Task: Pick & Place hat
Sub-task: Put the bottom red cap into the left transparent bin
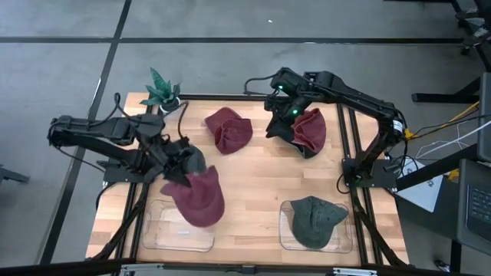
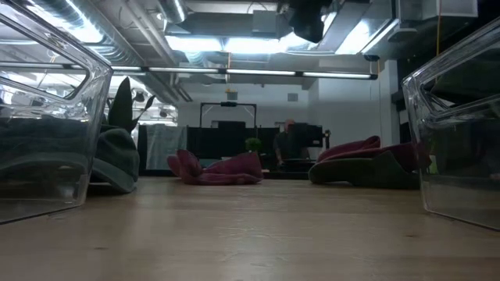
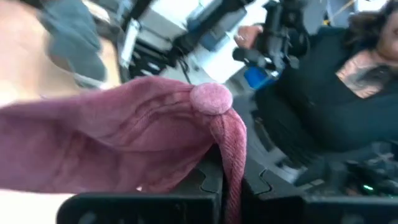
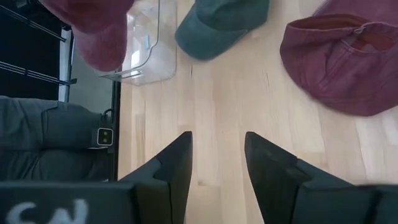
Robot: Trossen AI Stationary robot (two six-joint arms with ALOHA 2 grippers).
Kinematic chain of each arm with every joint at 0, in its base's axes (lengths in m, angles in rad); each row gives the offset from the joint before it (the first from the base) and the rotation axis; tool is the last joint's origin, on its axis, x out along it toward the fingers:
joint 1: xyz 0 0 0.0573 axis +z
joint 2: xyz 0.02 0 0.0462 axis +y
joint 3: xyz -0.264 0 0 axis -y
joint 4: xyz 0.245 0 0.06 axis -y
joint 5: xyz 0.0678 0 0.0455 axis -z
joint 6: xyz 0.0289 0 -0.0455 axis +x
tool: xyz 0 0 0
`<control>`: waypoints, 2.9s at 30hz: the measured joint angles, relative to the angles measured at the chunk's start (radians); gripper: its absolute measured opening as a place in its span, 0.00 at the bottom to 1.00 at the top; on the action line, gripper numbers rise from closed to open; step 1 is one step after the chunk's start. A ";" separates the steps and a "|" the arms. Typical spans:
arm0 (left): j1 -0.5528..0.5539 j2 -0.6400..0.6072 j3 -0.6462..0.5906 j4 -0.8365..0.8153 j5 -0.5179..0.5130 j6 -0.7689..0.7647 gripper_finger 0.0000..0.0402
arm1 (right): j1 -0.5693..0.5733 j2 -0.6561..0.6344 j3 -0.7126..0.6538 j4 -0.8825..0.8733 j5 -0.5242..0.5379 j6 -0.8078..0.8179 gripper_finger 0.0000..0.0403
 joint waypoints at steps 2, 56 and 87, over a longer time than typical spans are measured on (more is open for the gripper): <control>-0.038 0.009 0.000 -0.001 0.000 -0.043 0.01 | -0.001 -0.006 0.000 -0.001 0.001 0.004 0.37; -0.306 0.367 0.000 -0.427 -0.124 0.301 0.01 | -0.001 -0.011 0.000 0.003 0.287 -0.039 0.37; -0.306 0.367 0.000 -0.669 -0.359 0.450 0.01 | 0.000 -0.011 0.000 0.066 0.016 -0.205 0.36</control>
